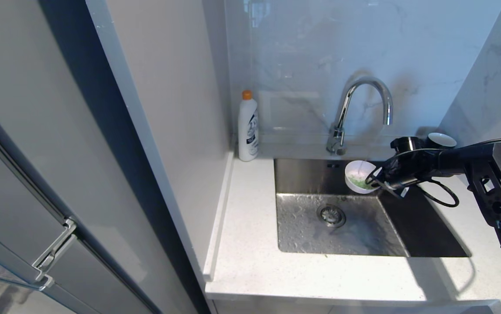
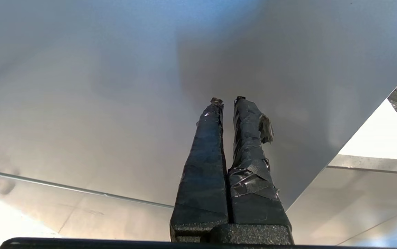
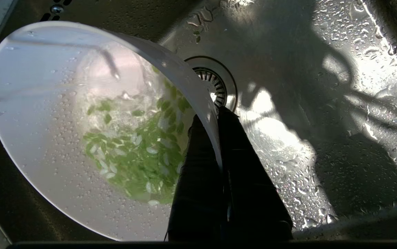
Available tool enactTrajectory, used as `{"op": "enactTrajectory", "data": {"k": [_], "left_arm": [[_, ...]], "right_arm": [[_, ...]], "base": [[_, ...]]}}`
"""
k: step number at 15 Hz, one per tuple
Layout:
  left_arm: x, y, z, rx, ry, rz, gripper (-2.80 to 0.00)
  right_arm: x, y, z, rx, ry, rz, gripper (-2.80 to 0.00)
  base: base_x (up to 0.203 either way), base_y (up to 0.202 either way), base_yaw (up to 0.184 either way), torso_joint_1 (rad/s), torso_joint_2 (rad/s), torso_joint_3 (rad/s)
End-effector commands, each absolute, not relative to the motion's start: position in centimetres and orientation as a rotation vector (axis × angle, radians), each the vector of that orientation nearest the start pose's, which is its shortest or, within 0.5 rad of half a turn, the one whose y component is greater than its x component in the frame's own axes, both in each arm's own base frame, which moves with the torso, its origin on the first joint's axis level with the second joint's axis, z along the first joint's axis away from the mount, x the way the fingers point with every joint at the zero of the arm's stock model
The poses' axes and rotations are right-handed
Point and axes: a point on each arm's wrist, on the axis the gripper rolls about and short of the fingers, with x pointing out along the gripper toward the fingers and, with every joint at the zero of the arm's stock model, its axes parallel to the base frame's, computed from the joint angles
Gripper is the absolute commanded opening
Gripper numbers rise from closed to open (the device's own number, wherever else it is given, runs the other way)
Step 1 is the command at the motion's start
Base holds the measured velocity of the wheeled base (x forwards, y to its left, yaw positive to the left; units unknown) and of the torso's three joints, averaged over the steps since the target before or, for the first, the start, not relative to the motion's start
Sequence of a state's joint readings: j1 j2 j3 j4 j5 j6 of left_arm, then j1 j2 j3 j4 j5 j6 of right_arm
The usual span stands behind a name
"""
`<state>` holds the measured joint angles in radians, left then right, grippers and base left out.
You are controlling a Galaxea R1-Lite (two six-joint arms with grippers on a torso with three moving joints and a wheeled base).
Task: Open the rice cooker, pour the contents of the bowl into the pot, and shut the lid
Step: Fill a bowl with water from the tap
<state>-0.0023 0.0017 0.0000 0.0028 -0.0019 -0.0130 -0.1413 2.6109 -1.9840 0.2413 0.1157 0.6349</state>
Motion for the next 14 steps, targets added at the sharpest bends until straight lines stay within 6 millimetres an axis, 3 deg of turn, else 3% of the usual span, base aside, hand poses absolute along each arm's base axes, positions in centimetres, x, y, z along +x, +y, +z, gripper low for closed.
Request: {"op": "enactTrajectory", "data": {"k": [1,14], "left_arm": [[-2.25,0.00,7.48,-0.014,0.008,-0.005,-2.80],[-2.25,0.00,7.48,-0.018,0.007,-0.004,-2.80]], "right_arm": [[50.60,-6.85,2.98,0.707,0.835,-0.298,-2.80],[50.64,-6.85,2.95,0.705,0.833,-0.299,-2.80]], "base": [[0.000,0.000,0.000,0.000,0.00,0.000],[0.000,0.000,0.000,0.000,0.00,0.000]]}}
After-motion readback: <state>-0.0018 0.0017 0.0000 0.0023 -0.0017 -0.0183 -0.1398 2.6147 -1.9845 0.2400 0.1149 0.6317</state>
